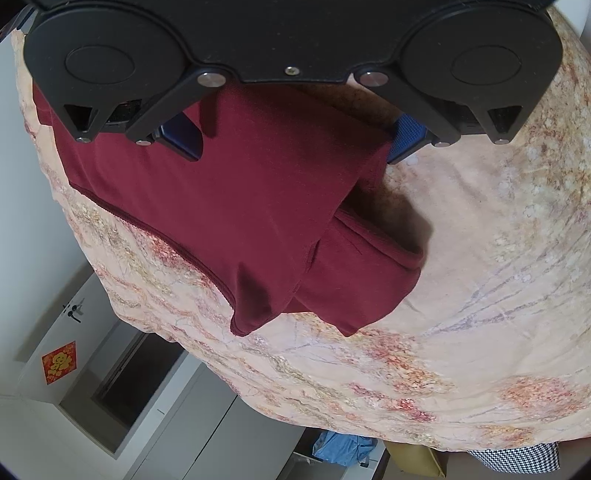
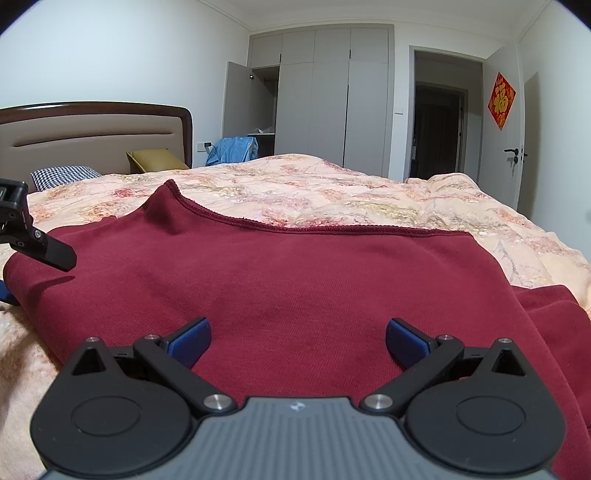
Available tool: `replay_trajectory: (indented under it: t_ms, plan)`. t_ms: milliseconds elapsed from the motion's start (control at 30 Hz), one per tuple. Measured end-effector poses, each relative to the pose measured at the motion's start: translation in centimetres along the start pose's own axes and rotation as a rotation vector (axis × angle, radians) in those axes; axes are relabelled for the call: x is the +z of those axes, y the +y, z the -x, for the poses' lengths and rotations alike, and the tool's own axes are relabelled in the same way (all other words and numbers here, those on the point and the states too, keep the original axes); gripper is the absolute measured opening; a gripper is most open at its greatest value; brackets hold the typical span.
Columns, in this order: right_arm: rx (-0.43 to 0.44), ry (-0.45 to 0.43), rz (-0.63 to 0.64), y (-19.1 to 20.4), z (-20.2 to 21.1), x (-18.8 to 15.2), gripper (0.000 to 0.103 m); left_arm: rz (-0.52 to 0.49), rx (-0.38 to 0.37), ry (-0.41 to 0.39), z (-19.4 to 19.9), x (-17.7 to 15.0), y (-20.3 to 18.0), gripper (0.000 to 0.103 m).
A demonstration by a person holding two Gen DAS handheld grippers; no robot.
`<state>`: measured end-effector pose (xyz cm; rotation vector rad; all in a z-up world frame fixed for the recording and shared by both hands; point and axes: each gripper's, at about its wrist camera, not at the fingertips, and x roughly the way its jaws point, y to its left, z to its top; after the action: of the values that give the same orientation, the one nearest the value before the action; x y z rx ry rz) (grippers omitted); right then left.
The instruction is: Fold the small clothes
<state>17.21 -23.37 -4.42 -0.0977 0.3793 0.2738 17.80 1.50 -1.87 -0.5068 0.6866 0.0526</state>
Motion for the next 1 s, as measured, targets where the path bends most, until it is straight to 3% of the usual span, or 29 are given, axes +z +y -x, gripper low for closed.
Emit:
replay_trajectory:
  t_ms: [167,333,400,467,567,667,833,1000]
  plan:
    - [-0.004,0.001,-0.001,0.1,-0.1,0.1,0.103,0.028,-0.037,-0.02,0.5,-0.2,0.2,0.095]
    - [0.009,-0.007,-0.016,-0.1,0.1,0.0,0.103,0.058,-0.064,-0.046,0.6,0.0,0.2,0.071]
    - [0.019,-0.005,-0.029,-0.2,0.1,0.0,0.103,0.094,-0.068,-0.063,0.5,0.0,0.6,0.07]
    - [0.021,-0.006,-0.033,-0.3,0.1,0.0,0.103,0.133,-0.08,-0.072,-0.1,0.1,1.2,0.076]
    - [0.018,-0.005,-0.032,-0.2,0.1,0.0,0.103,0.191,-0.082,-0.089,-0.7,0.1,1.9,0.072]
    - [0.019,-0.003,-0.034,-0.3,0.1,0.0,0.103,0.18,-0.047,-0.1,-0.8,0.4,1.6,0.054]
    - [0.02,-0.002,-0.038,-0.3,0.0,0.1,0.103,0.137,0.005,-0.09,-0.9,0.9,0.8,0.045]
    - [0.021,-0.002,-0.039,-0.3,0.0,0.1,0.103,0.081,0.025,-0.088,-0.8,1.3,-0.1,0.028]
